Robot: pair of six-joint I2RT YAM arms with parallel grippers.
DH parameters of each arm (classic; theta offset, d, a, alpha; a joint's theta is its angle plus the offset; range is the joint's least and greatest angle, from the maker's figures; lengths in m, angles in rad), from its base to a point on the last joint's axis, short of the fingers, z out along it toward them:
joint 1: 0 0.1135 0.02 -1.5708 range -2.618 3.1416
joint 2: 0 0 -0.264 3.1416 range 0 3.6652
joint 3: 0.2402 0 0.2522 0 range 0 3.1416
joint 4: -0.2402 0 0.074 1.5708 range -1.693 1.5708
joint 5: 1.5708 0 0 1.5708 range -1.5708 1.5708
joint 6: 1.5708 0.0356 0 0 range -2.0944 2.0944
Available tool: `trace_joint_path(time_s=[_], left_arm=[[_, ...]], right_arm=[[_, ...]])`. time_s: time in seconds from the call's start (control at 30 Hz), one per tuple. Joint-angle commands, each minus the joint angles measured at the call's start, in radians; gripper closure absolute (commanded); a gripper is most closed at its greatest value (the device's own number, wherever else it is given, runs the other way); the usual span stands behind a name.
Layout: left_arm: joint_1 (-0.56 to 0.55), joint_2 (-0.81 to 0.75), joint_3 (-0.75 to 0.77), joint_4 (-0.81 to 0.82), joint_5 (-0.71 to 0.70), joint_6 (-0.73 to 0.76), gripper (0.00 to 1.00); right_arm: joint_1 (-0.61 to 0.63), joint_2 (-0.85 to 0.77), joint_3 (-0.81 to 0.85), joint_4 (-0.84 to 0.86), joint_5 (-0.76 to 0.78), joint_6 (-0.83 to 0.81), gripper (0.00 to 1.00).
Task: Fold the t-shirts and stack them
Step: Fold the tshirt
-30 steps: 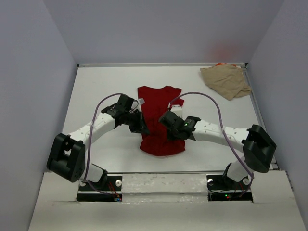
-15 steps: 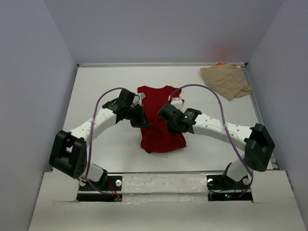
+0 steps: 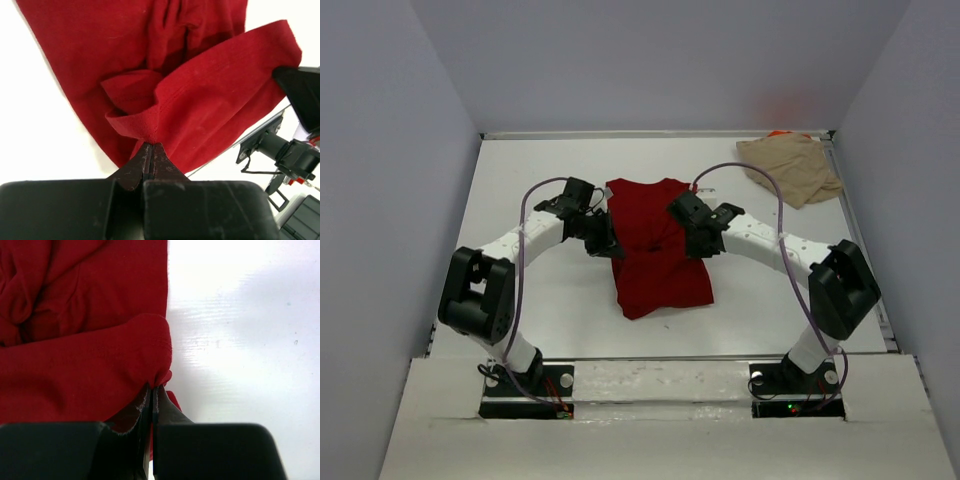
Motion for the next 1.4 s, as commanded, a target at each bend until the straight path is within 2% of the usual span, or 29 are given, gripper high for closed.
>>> trace_joint_path(time_s=[0.0, 0.2, 0.47, 0.8, 0.93, 1.13, 1.33, 1.37], left_arm=[[0.007, 0.02, 0.036, 0.011, 0.034, 0.025, 1.0], [0.01, 0.053, 0.06, -0.003, 0.033, 0.039, 1.0], [0.019, 0.084, 0.058, 0.003, 0.052, 0.041, 1.0], [0.031, 0.109, 0.056, 0.003, 0.059, 0.044, 1.0], [0.031, 0.15, 0.079, 0.019, 0.062, 0.027, 1.0], [0.034, 0.3, 0.113, 0.069, 0.094, 0.002, 1.0], [0.039, 0.345, 0.15, 0.071, 0.092, 0.013, 1.0], [0.037, 0.343, 0.142, 0.074, 0.1, 0.013, 1.0]], right_arm=[[-0.043, 0.043, 0.054, 0.064, -0.049, -0.075, 1.0], [-0.089, 0.128, 0.075, 0.11, -0.171, -0.138, 1.0], [-0.109, 0.186, 0.111, 0.115, -0.254, -0.178, 1.0], [-0.138, 0.201, 0.112, 0.107, -0.282, -0.183, 1.0], [-0.149, 0.241, 0.147, 0.095, -0.287, -0.192, 1.0], [-0.169, 0.3, 0.2, 0.087, -0.305, -0.21, 1.0], [-0.178, 0.32, 0.23, 0.07, -0.33, -0.23, 1.0], [-0.178, 0.312, 0.224, 0.074, -0.333, -0.227, 0.96]])
